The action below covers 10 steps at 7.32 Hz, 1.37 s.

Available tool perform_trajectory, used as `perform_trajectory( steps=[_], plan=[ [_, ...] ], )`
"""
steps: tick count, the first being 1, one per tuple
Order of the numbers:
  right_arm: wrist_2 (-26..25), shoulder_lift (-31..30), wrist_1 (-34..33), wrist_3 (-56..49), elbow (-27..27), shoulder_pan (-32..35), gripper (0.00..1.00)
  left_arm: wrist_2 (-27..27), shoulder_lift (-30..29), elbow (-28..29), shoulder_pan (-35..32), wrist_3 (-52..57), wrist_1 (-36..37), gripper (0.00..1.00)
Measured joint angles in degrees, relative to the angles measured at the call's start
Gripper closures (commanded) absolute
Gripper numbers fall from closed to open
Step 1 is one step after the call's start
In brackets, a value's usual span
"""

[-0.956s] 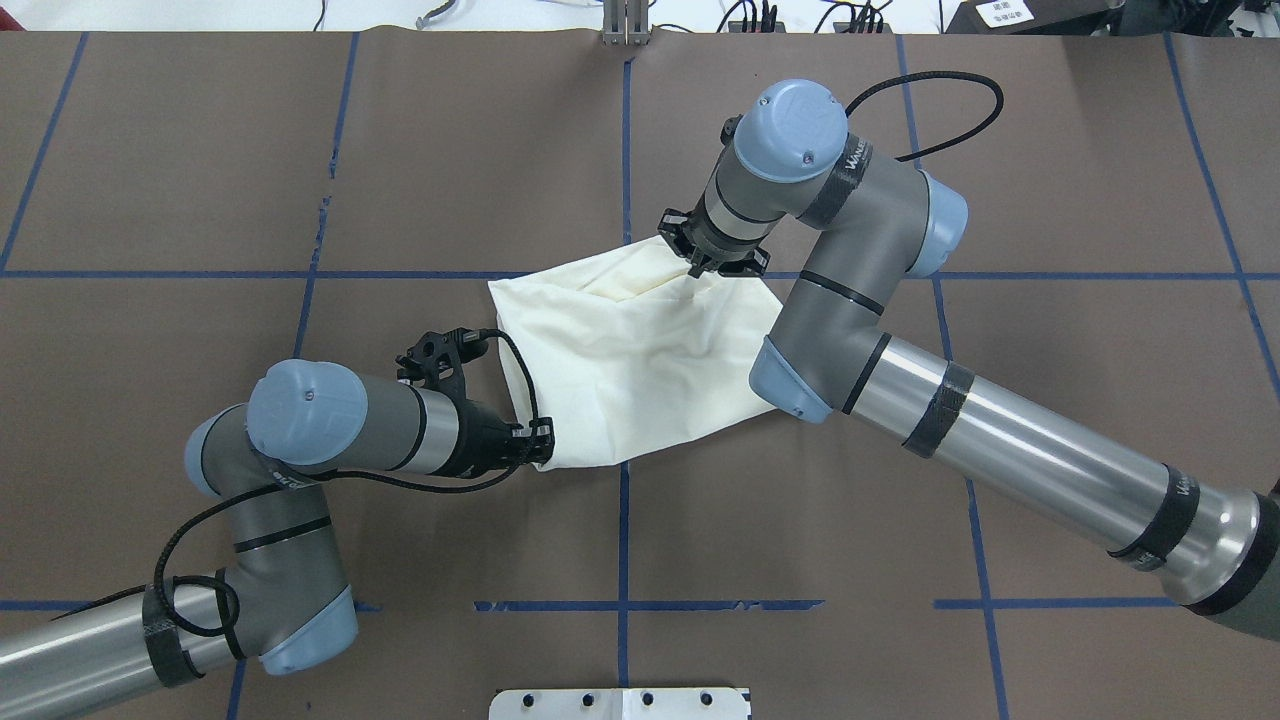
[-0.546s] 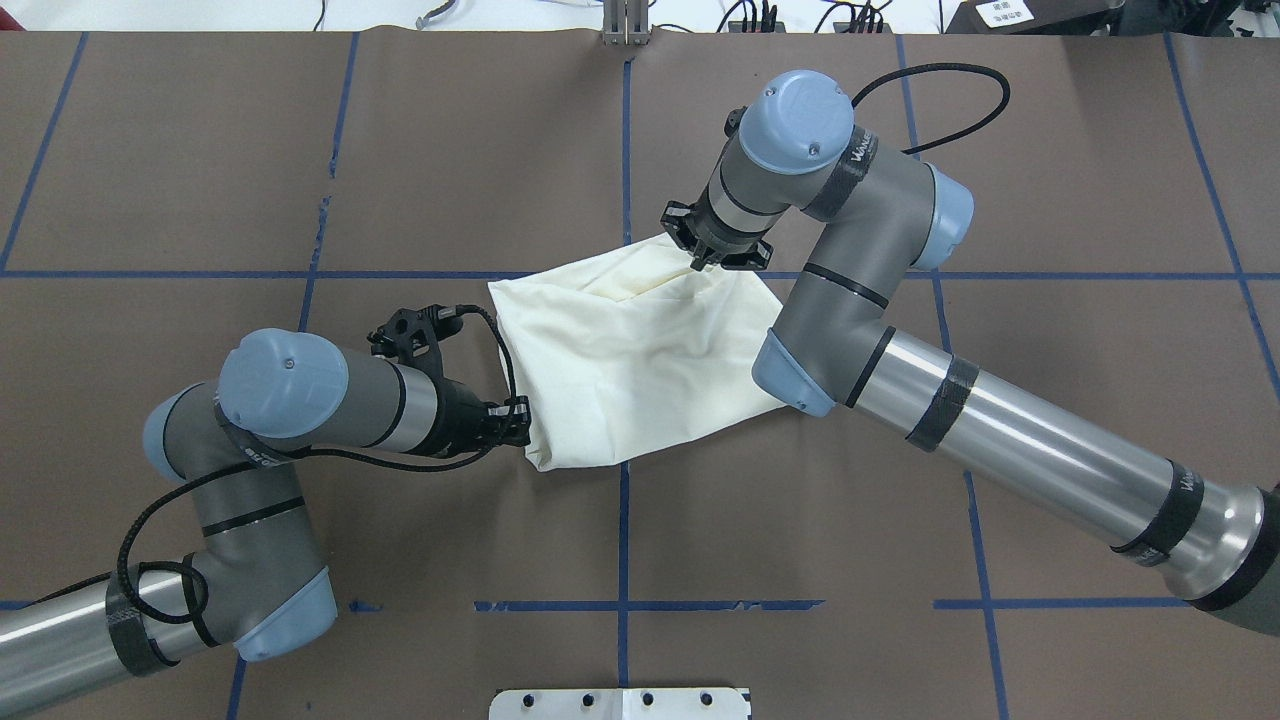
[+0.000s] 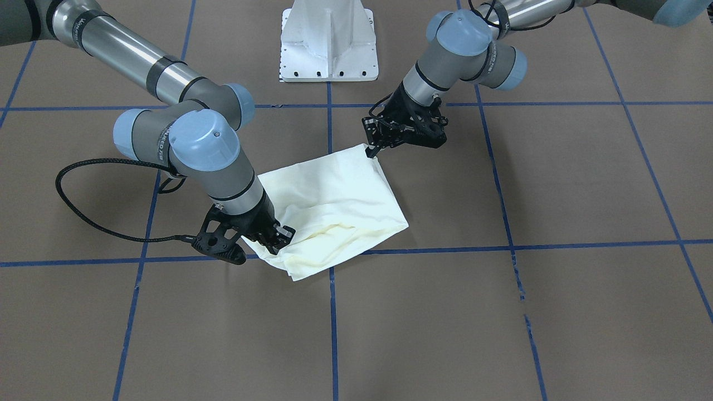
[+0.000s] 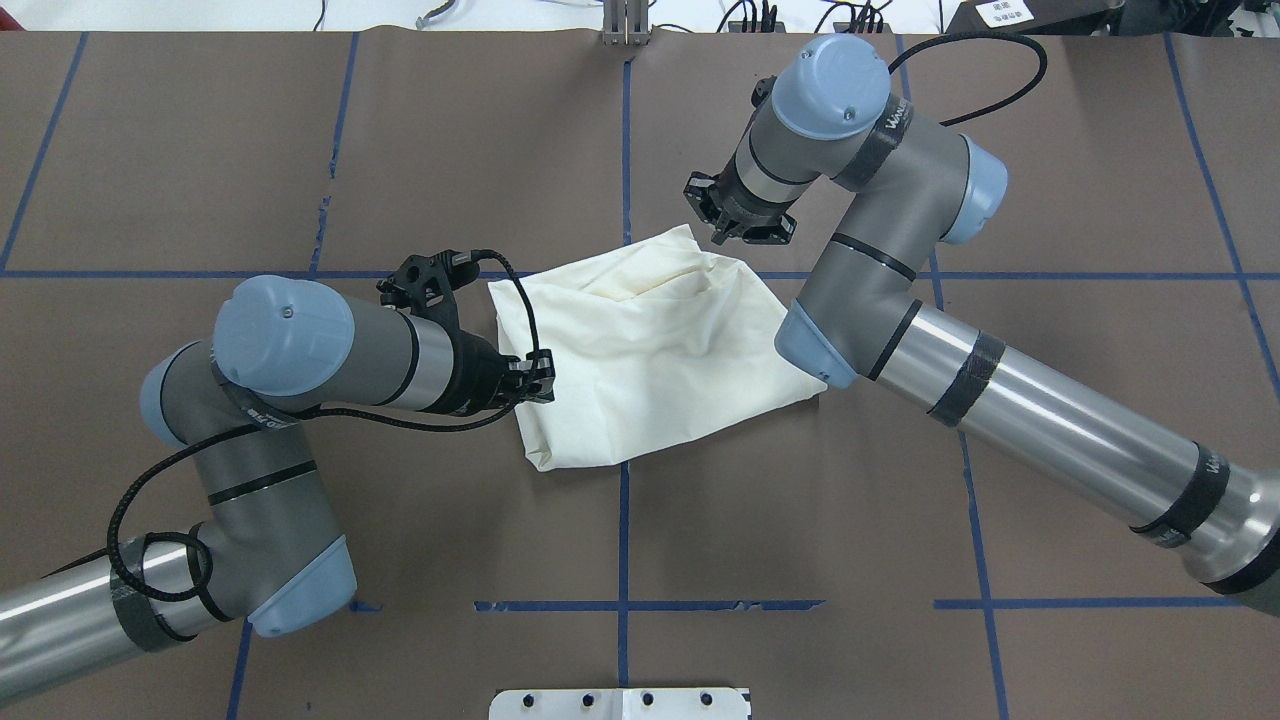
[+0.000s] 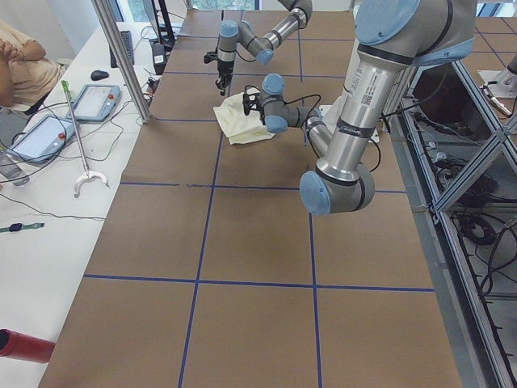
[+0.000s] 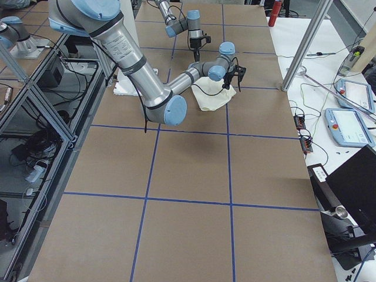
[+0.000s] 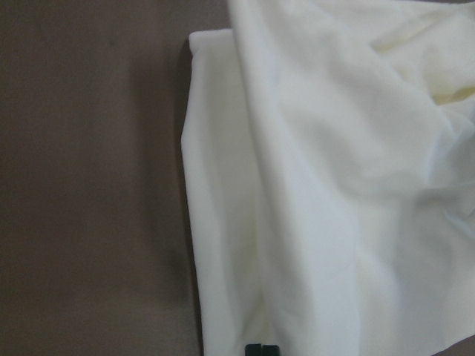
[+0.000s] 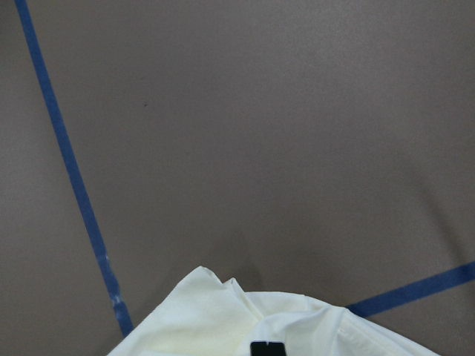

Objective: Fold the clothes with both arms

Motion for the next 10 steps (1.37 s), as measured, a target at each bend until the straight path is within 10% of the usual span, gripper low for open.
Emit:
perform_trajectory(
  steps=[5,10],
  plan=[
    [0.09,-2.06,0.1,-0.04,1.63,0.38,1.0,5.47,-3.14,8.2,0.29,3.26,2.87,1.0],
    [0.1,-2.87,0.07,0.04,3.51,0.35,1.0,6.59,4.24,4.45,-0.05,8.27,3.04,1.0]
  ],
)
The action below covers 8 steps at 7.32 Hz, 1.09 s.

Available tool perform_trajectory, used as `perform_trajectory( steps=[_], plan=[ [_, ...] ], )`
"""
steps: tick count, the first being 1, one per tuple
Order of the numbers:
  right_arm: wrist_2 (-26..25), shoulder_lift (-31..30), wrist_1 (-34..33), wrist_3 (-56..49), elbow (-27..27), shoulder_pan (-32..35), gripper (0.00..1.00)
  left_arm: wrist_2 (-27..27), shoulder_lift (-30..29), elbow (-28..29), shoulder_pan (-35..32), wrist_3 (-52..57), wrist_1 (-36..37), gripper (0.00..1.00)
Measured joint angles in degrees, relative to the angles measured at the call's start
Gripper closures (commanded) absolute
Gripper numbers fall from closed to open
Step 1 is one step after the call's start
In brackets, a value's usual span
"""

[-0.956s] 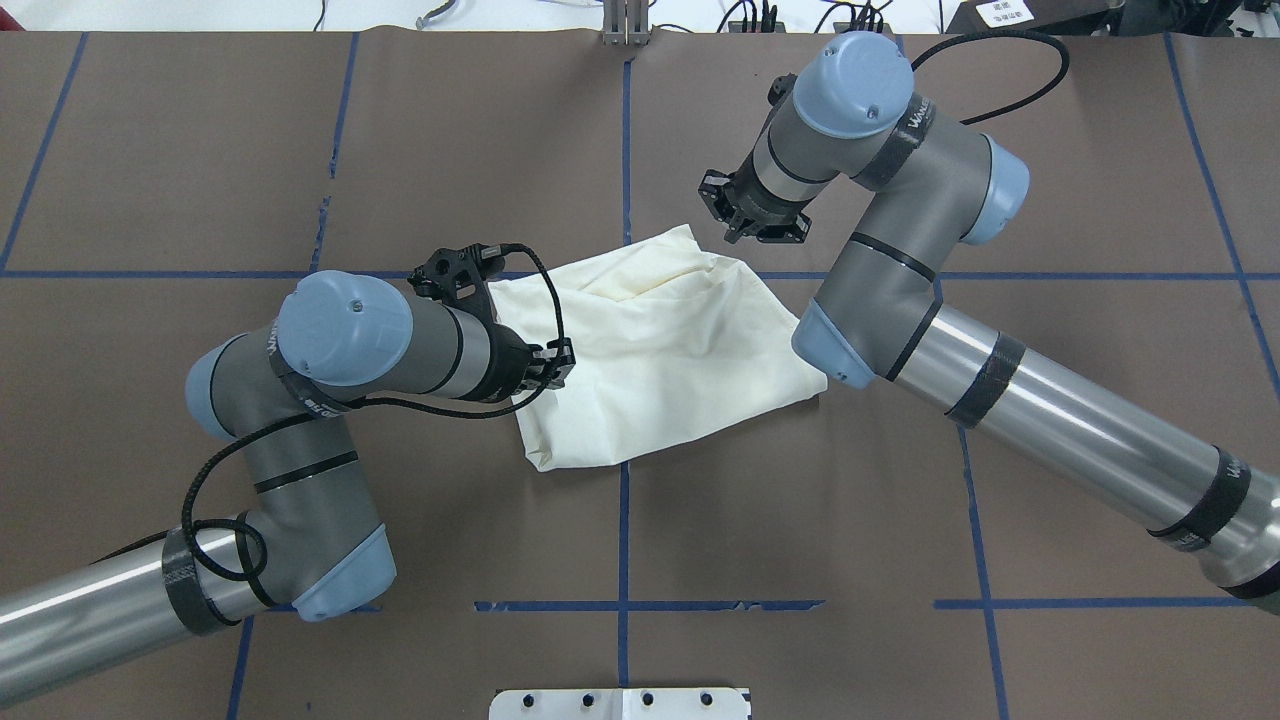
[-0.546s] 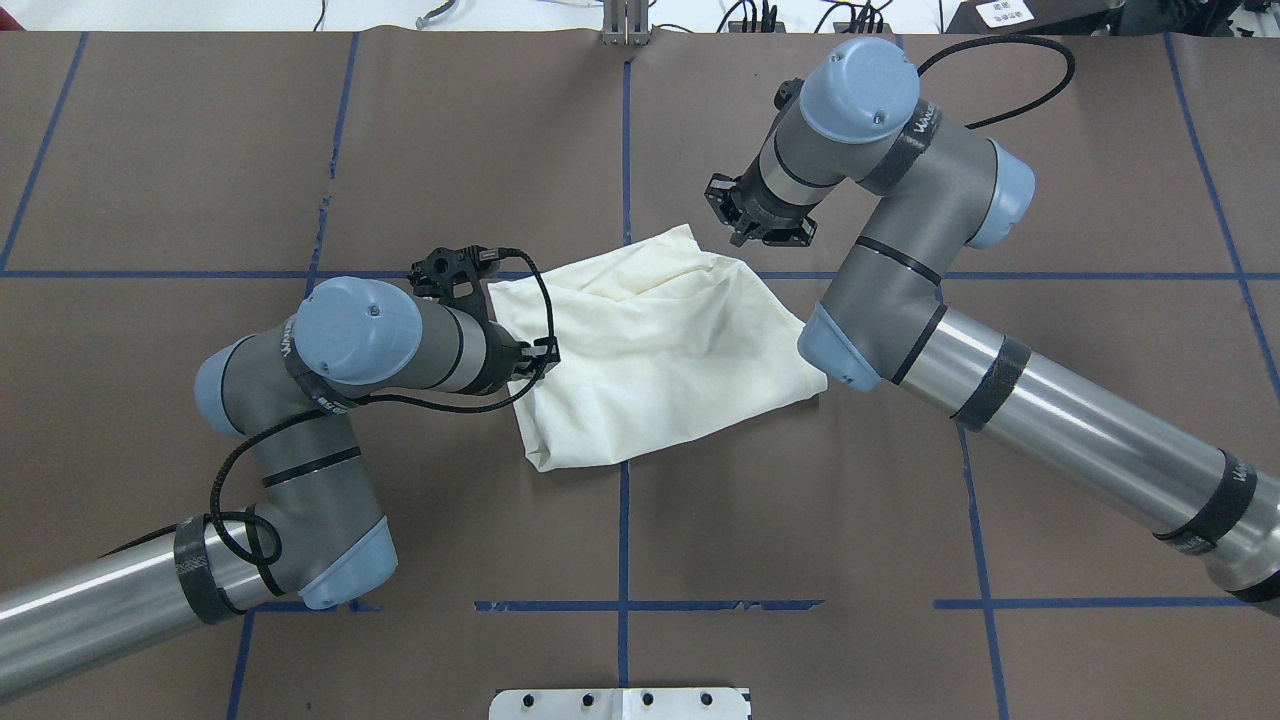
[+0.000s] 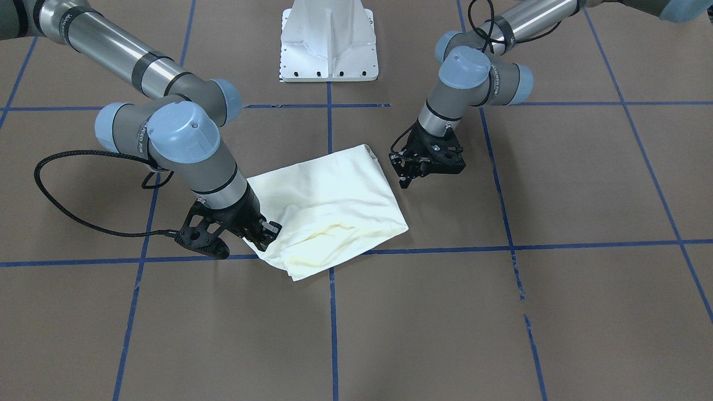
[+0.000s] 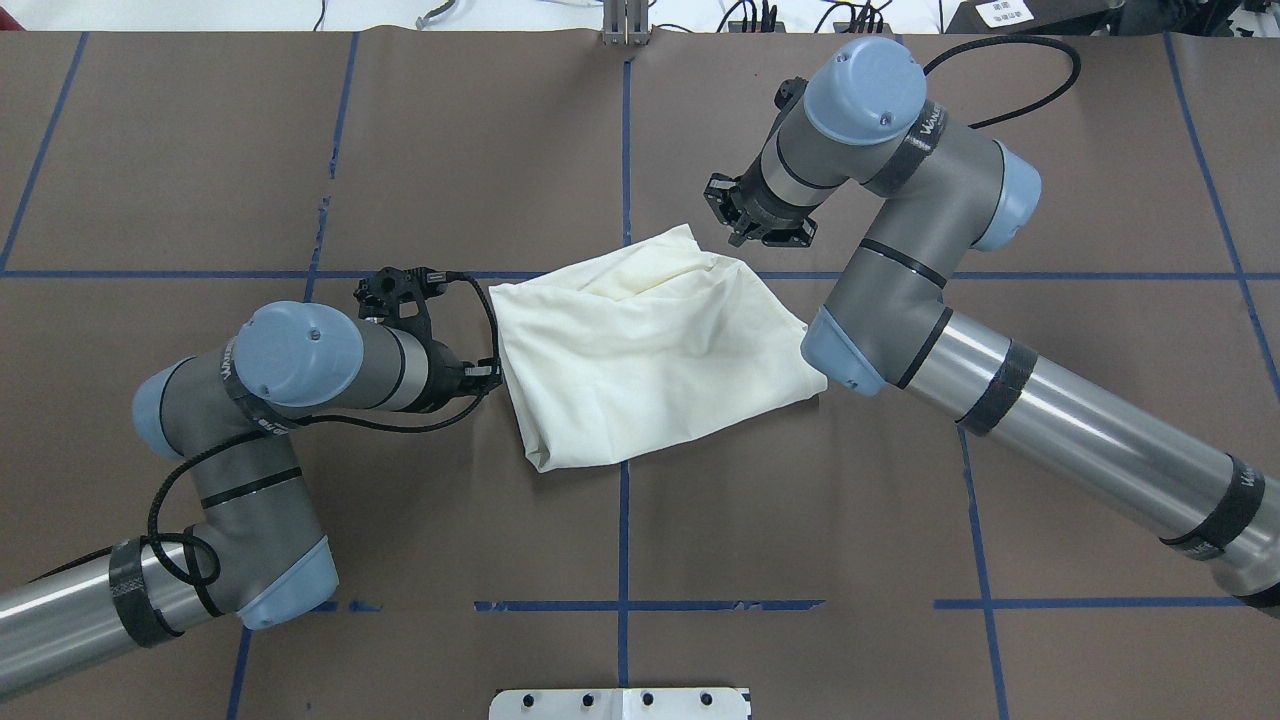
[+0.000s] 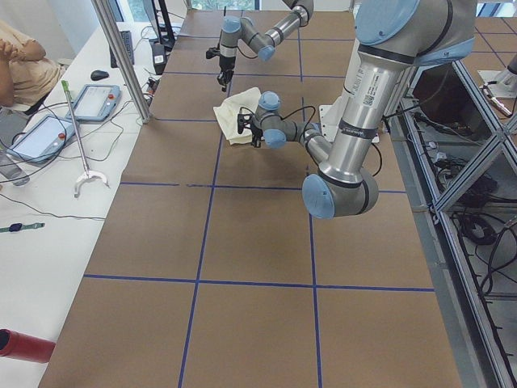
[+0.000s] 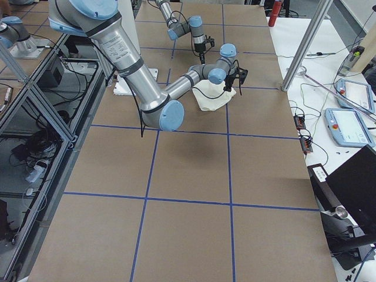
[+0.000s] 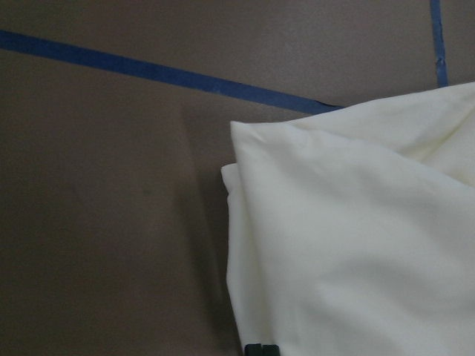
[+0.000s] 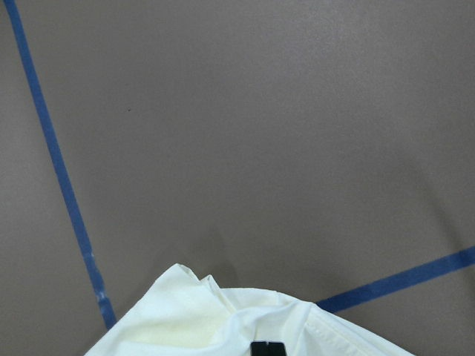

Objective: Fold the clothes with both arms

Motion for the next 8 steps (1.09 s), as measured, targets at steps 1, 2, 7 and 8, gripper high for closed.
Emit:
perform_trajectory(
  steps=[1,2,7,8],
  plan=[
    [0.11,-0.68,-0.06,-0.04,0.76,0.33,1.0,-0.19,0.6,-2.16,-0.43,0.24,0.18,1.0],
    [0.23,-2.12,-0.11,-0.08,2.19,0.98,1.0,-0.25,0.07,-4.08,-0.92,0.23,0.31,1.0],
    [0.28,-4.89,-0.1,-0.32,4.53,1.86,1.0,0.08,-6.66,0.19,4.87,-7.33,0.04,1.0],
    [0.26,-4.97,-0.08,-0.33,4.55,1.84,1.0,0.17,-6.56,0.37,5.99,-7.56,0.15,1.0]
  ],
)
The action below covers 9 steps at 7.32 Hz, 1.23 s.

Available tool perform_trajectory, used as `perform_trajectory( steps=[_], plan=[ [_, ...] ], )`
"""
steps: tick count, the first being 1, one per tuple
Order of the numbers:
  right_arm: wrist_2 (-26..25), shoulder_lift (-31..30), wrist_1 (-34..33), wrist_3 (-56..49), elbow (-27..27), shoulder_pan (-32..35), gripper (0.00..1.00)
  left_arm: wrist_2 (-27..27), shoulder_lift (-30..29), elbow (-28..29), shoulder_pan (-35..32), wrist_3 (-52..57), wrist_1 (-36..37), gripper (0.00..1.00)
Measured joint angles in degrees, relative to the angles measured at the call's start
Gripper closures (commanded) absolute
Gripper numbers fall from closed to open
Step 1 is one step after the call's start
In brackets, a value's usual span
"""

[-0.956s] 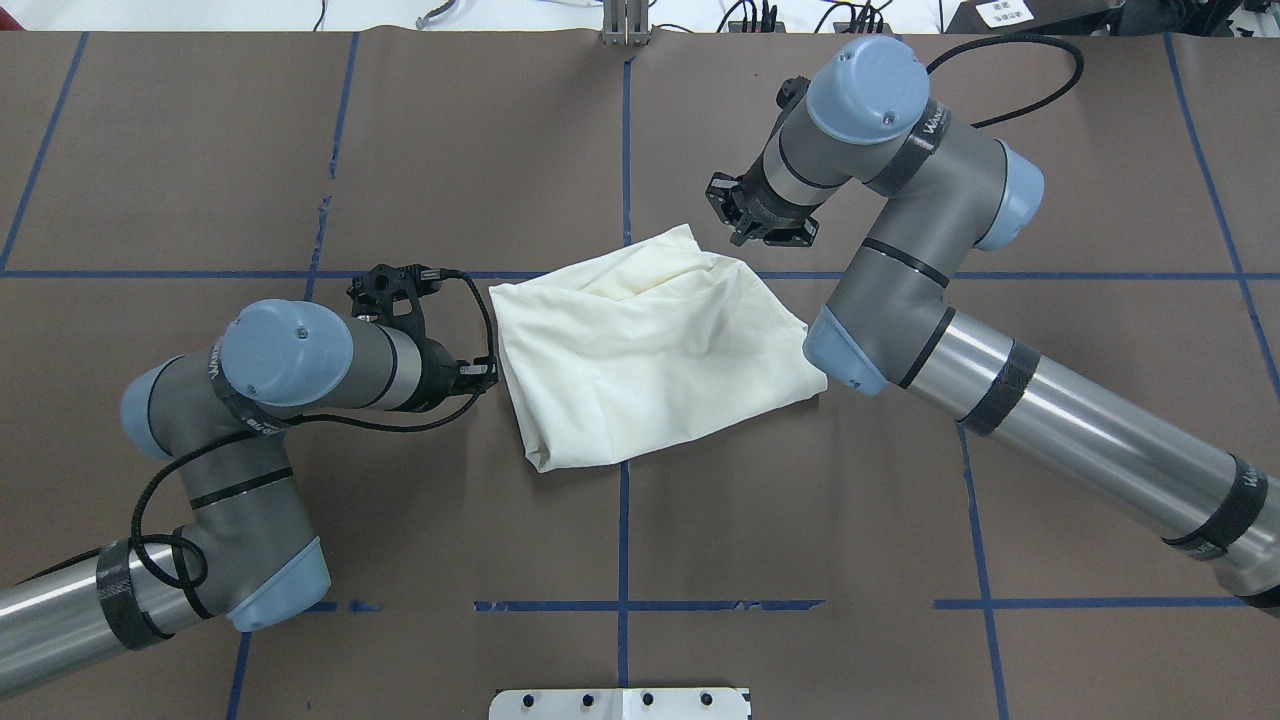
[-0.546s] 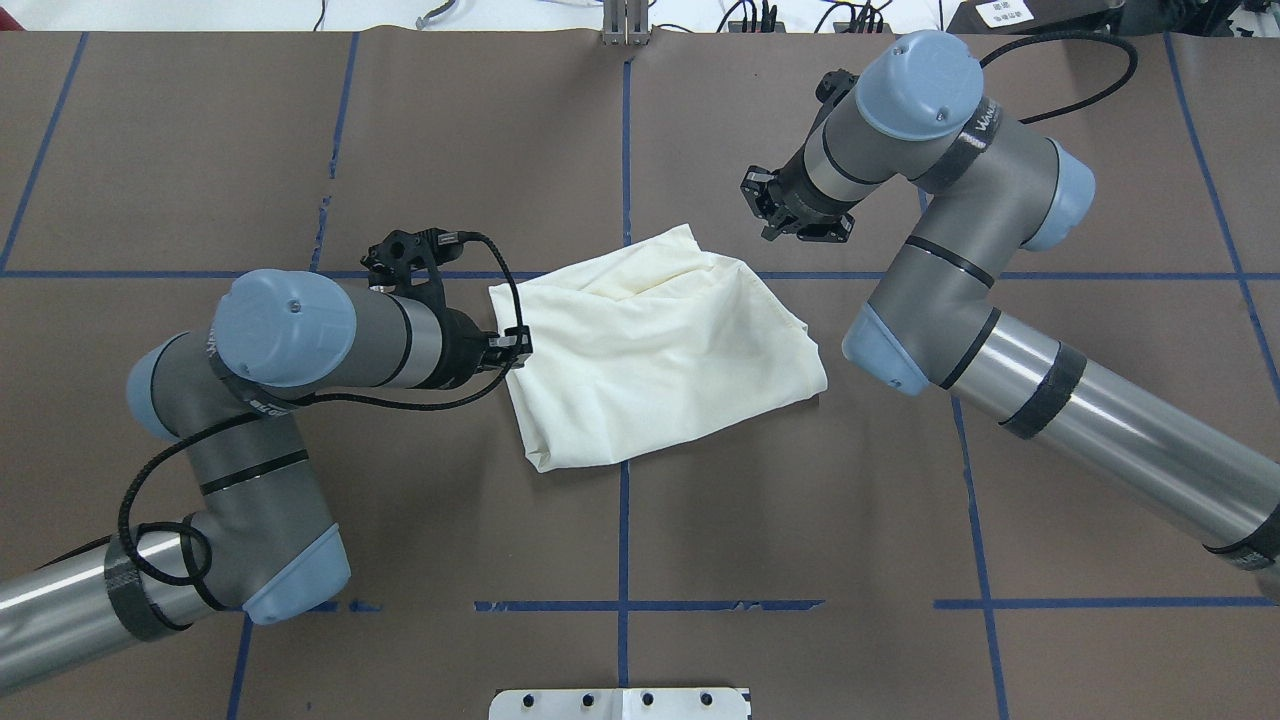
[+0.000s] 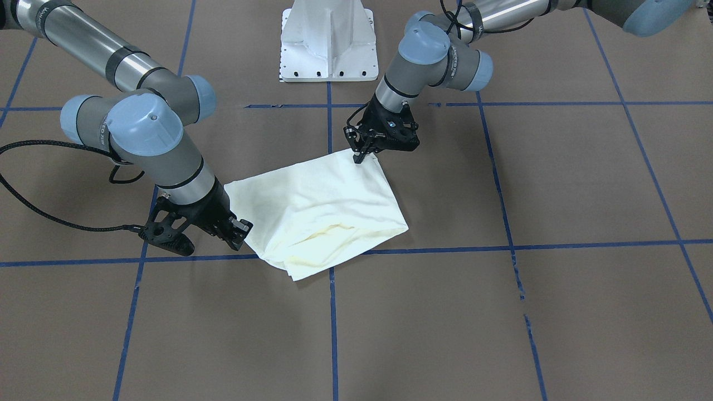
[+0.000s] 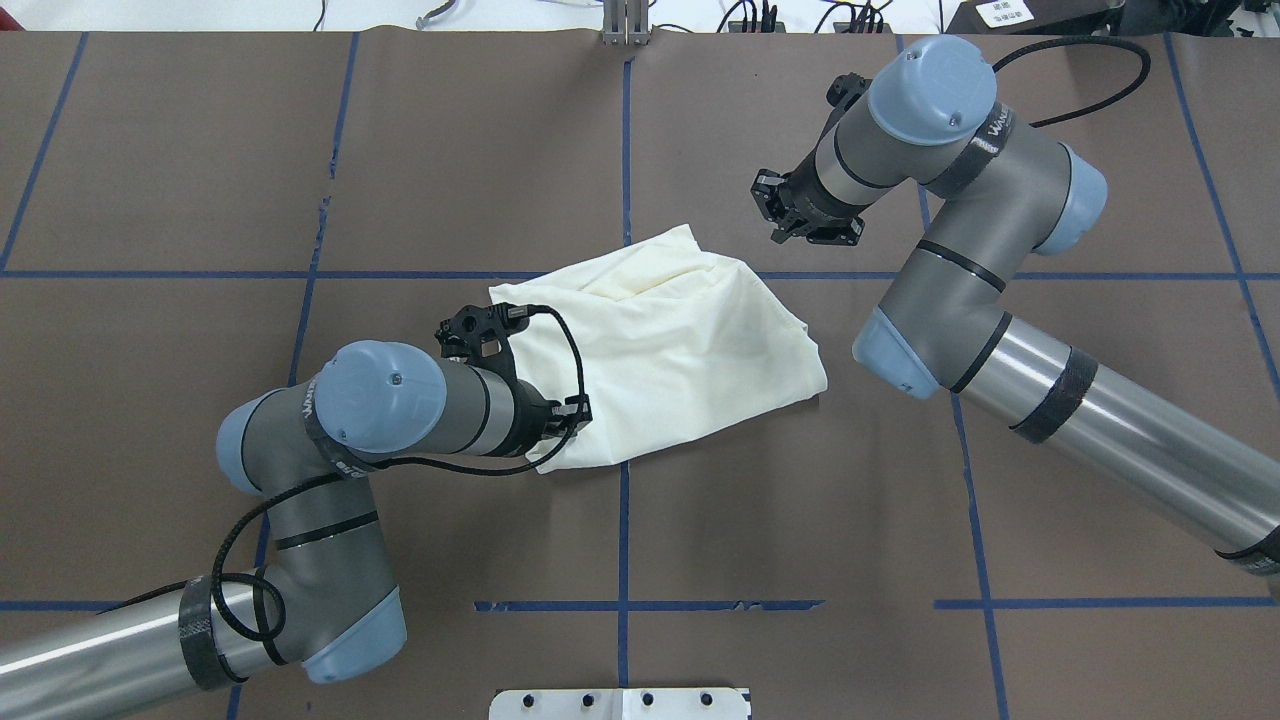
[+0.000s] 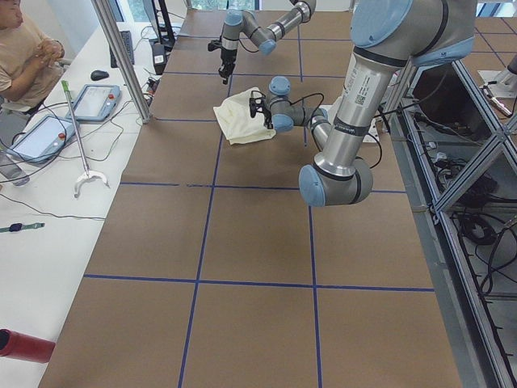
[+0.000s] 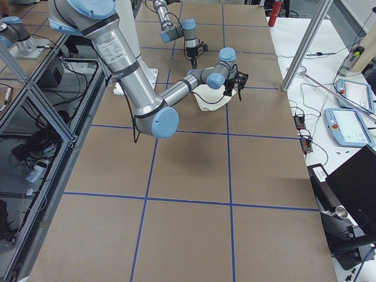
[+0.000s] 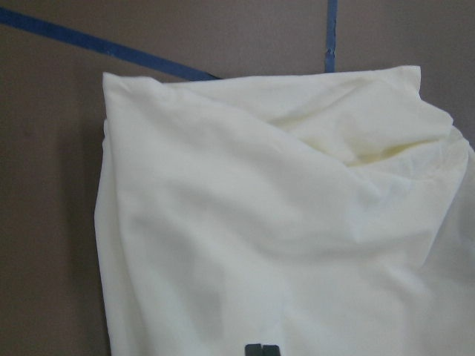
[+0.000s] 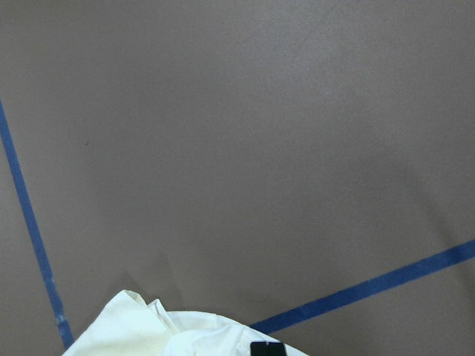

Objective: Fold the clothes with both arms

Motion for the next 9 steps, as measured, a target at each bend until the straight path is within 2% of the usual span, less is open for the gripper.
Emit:
perform_trajectory(
  steps=[5,9],
  plan=[
    [-0.1,-0.03,0.01,0.07,0.03,-0.09,1.0,-0.03,3.15,-1.33,0.85,0.02,0.3,1.0],
    [0.01,-0.13,0.0,0.02,0.2,0.06,1.0,-0.32,10.56,-6.96,0.8,0.27,0.42,1.0]
  ],
)
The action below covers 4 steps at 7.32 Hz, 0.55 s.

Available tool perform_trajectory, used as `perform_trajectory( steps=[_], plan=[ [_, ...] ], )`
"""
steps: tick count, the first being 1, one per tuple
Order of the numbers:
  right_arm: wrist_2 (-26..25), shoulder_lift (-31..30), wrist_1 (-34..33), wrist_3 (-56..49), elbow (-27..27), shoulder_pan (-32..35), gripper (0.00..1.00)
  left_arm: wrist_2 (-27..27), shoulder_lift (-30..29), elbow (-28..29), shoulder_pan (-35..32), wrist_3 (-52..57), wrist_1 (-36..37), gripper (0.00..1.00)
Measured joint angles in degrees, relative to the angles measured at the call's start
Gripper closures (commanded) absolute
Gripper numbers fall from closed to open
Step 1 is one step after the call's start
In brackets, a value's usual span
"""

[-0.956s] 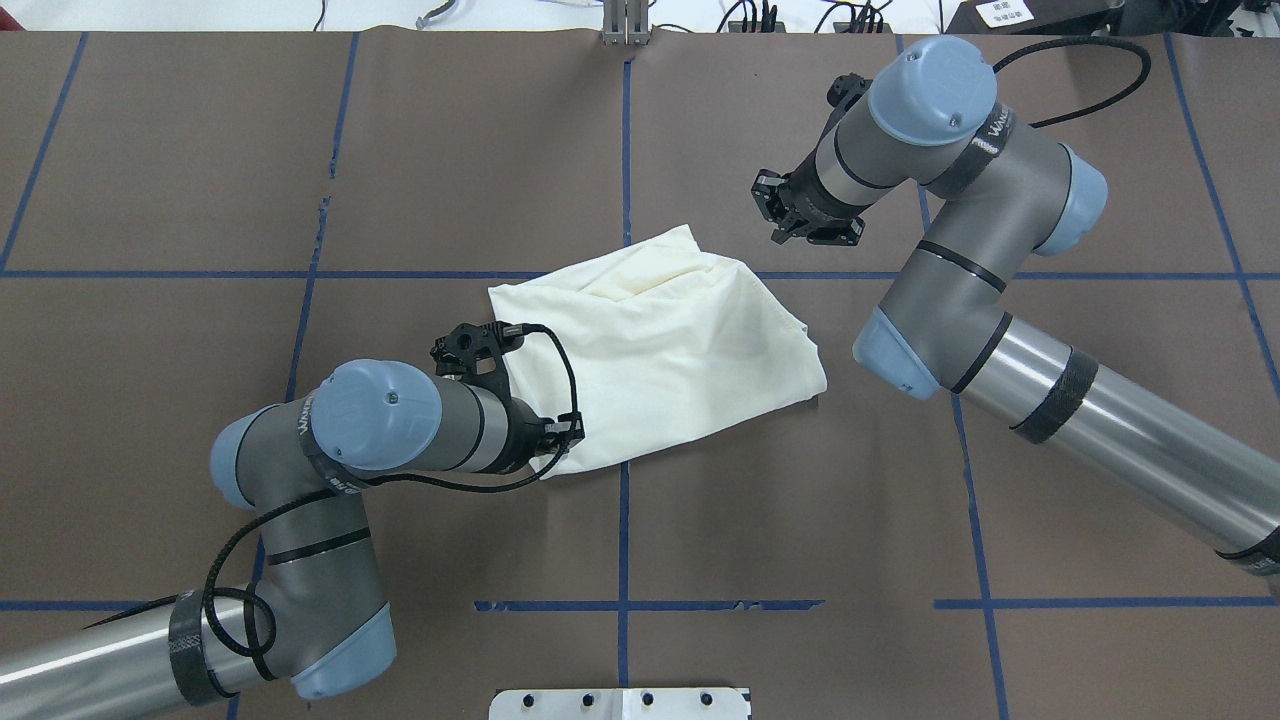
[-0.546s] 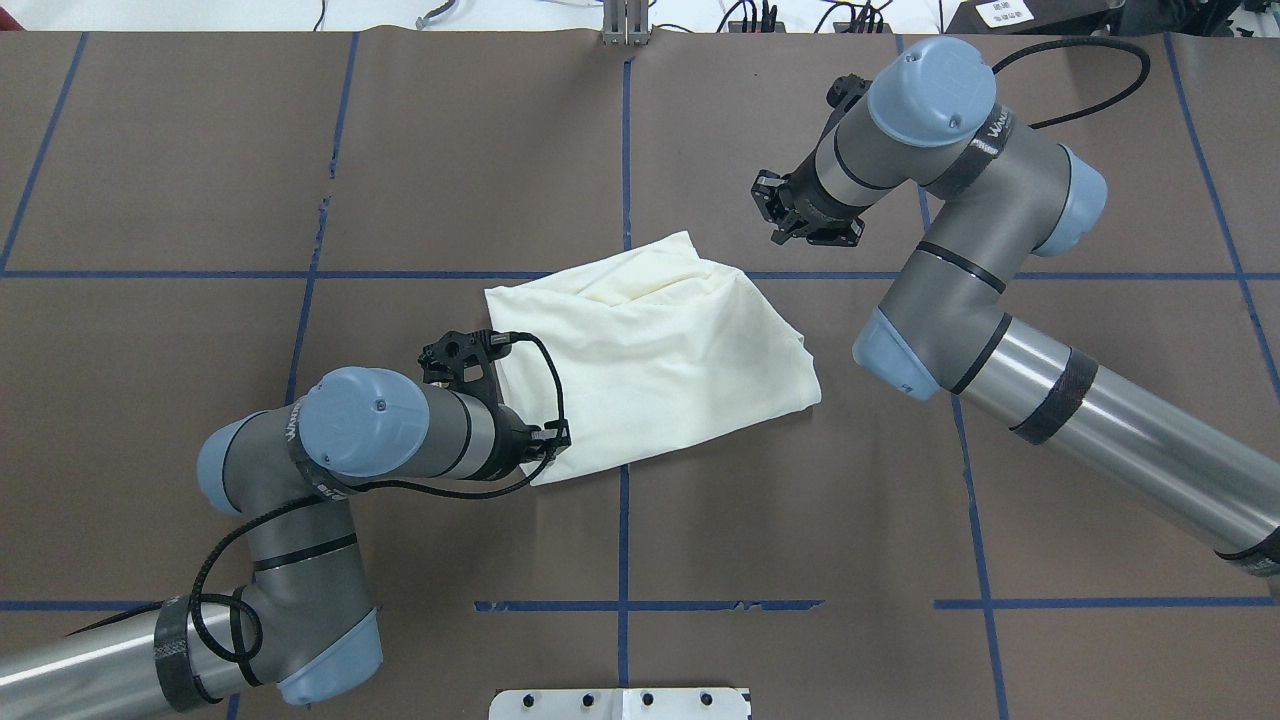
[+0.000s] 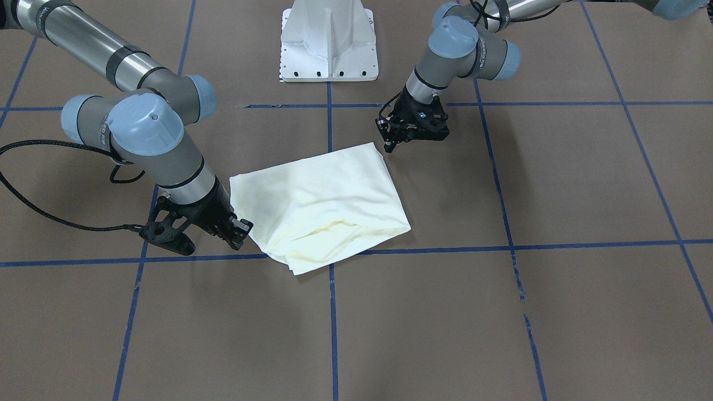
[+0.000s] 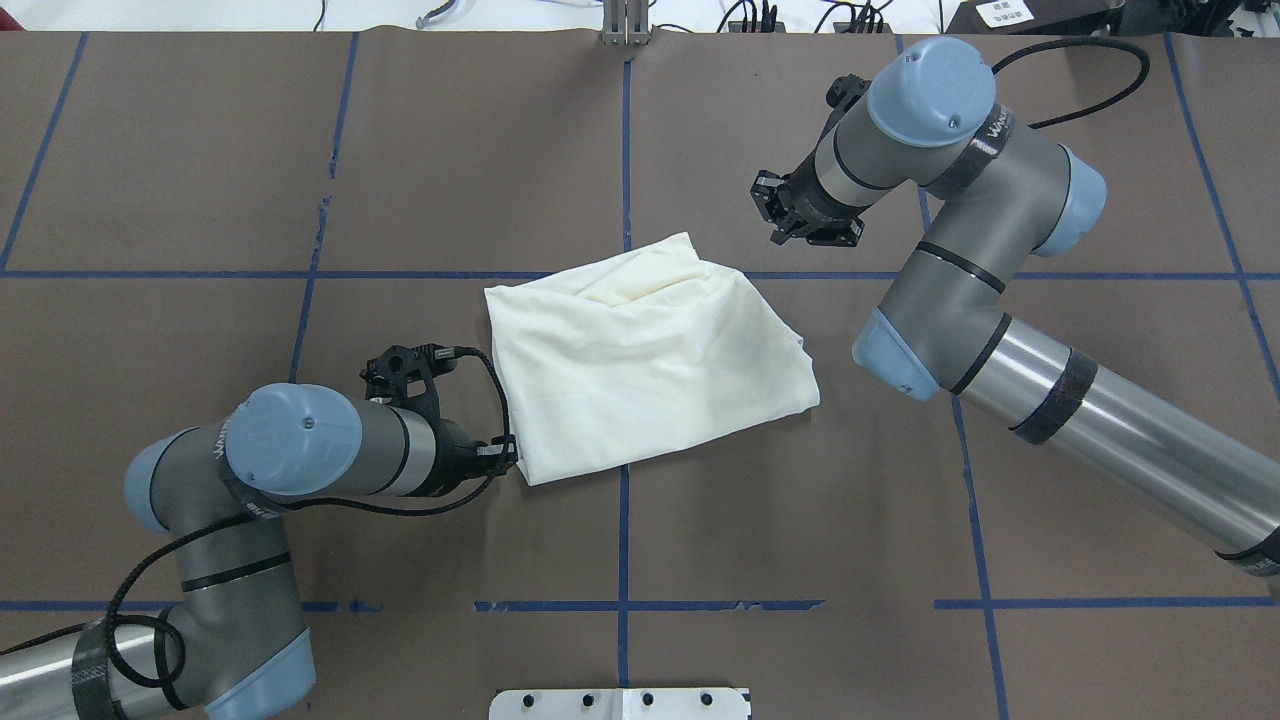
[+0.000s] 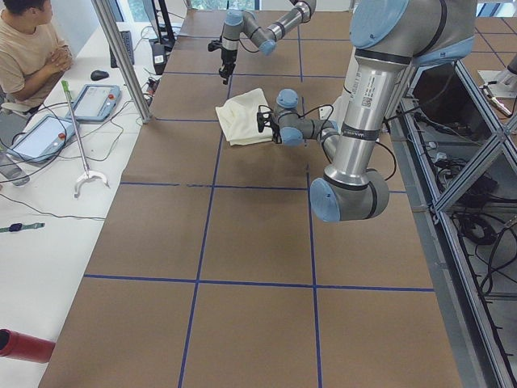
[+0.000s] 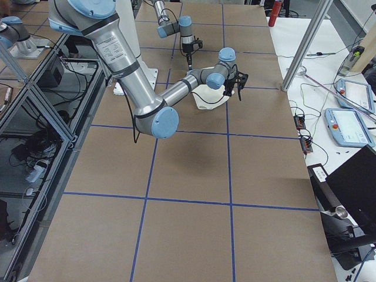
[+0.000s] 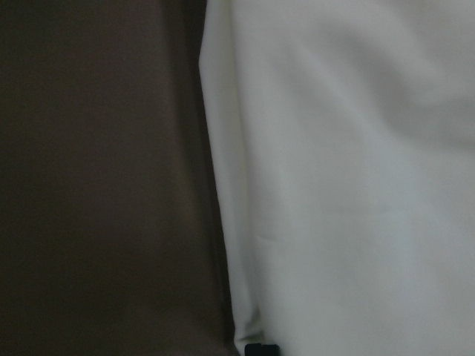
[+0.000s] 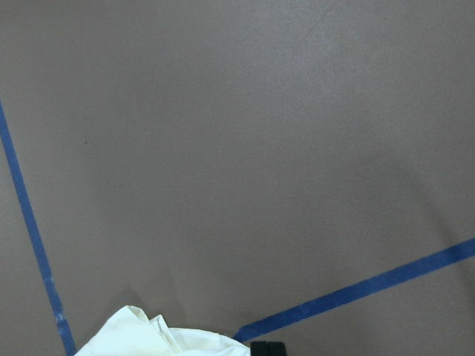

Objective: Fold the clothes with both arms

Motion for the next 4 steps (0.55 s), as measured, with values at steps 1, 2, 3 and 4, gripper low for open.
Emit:
perform_trajectory(
  steps=[1,2,3,4],
  plan=[
    [0.19,-0.82,-0.11,-0.21,0.82,0.68,1.0,-0.05,1.97,-1.78,-0.23,0.53,0.03,1.0],
    [1.46,-2.75,-0.34,-1.96,2.23,2.4,0.95,-0.12,4.74,-4.35,-1.12,2.46,0.08,1.0],
    [4.46,-5.0,-0.55,-5.75,3.28,5.33,0.93,-0.17,7.37,-6.39,-2.69,5.59,0.1,1.0],
    [8.22,-8.09,-0.66,-11.17,4.2,9.58,0.92,-0.3,9.59,-7.38,-4.95,9.24,0.07,1.0]
  ],
)
